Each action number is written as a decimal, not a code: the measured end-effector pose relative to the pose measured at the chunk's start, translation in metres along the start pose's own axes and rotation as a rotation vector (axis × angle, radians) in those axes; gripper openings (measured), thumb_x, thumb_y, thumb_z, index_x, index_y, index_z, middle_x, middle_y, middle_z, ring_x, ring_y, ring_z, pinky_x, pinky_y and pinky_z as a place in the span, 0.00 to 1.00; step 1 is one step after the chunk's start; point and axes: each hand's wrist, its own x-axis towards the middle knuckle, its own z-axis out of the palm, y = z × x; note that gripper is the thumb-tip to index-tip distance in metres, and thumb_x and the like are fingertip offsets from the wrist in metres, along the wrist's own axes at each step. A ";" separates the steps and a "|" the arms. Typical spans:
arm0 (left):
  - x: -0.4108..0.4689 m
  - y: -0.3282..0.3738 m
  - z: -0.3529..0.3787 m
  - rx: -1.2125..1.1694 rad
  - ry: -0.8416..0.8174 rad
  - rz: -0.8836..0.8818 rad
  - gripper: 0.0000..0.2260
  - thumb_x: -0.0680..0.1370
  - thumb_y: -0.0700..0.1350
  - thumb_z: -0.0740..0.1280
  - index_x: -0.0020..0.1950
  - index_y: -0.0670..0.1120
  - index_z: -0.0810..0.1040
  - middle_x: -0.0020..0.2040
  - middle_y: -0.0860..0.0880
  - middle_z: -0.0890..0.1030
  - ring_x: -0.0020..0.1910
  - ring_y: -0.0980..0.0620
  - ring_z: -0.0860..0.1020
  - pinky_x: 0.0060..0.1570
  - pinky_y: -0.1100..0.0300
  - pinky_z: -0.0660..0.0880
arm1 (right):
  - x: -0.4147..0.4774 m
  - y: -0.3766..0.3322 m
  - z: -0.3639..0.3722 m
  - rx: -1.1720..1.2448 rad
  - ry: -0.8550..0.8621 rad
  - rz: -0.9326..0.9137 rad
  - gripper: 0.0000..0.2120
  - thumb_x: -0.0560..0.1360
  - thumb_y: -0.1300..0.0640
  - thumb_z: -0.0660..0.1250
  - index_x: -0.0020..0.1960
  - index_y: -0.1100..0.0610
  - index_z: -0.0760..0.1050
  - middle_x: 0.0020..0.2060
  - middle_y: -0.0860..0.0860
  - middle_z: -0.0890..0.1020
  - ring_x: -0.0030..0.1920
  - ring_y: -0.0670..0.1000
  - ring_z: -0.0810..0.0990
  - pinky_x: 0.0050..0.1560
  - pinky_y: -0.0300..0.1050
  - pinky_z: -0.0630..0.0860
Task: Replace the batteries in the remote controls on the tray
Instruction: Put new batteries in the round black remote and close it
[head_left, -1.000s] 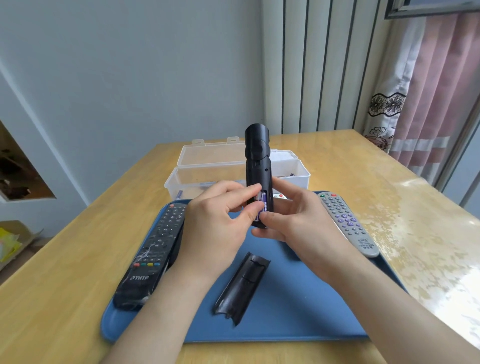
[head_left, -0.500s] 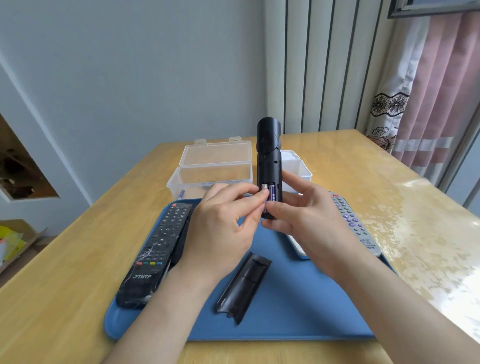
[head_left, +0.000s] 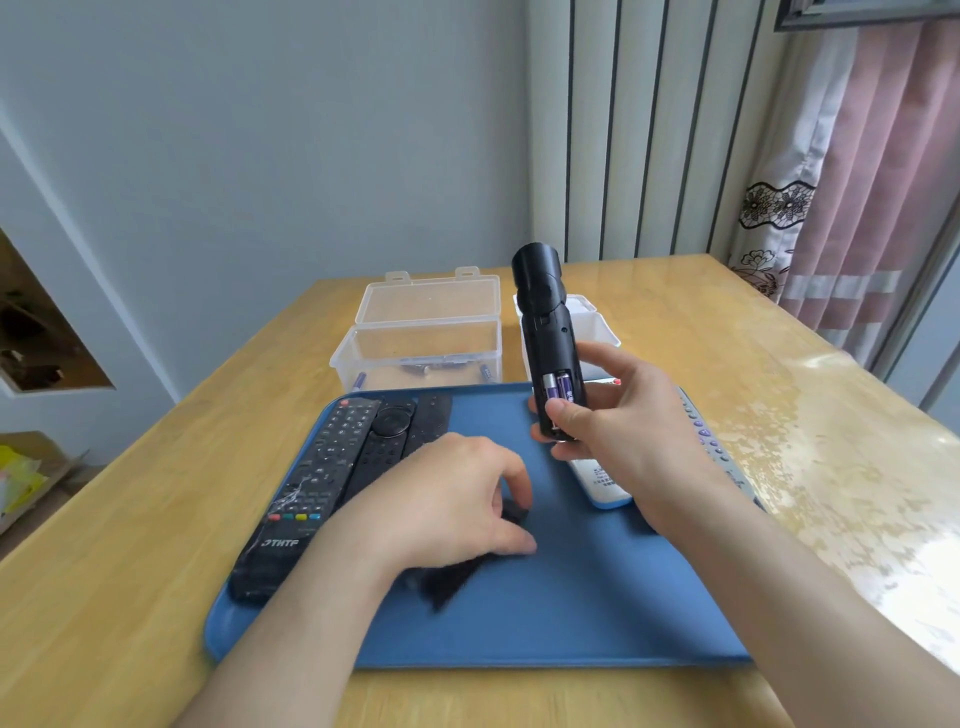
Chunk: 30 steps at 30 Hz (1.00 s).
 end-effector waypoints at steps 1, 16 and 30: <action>0.001 -0.002 -0.001 -0.033 0.014 0.002 0.09 0.68 0.54 0.75 0.45 0.56 0.79 0.31 0.56 0.77 0.34 0.61 0.75 0.36 0.64 0.71 | 0.000 0.000 0.000 0.007 -0.005 0.004 0.22 0.76 0.71 0.67 0.66 0.54 0.74 0.42 0.58 0.86 0.33 0.51 0.85 0.30 0.39 0.77; 0.001 -0.010 -0.008 -0.159 0.183 0.015 0.07 0.68 0.52 0.76 0.40 0.50 0.83 0.32 0.53 0.79 0.33 0.55 0.75 0.36 0.59 0.73 | 0.002 0.005 0.004 0.199 -0.031 0.209 0.10 0.78 0.64 0.57 0.57 0.57 0.73 0.37 0.55 0.82 0.30 0.52 0.74 0.27 0.42 0.69; 0.004 0.015 0.014 0.155 1.063 0.448 0.05 0.76 0.46 0.70 0.50 0.49 0.76 0.47 0.50 0.79 0.41 0.48 0.79 0.35 0.53 0.76 | -0.004 0.004 0.013 0.590 -0.287 0.321 0.23 0.81 0.40 0.54 0.59 0.56 0.78 0.48 0.54 0.81 0.42 0.51 0.81 0.39 0.43 0.77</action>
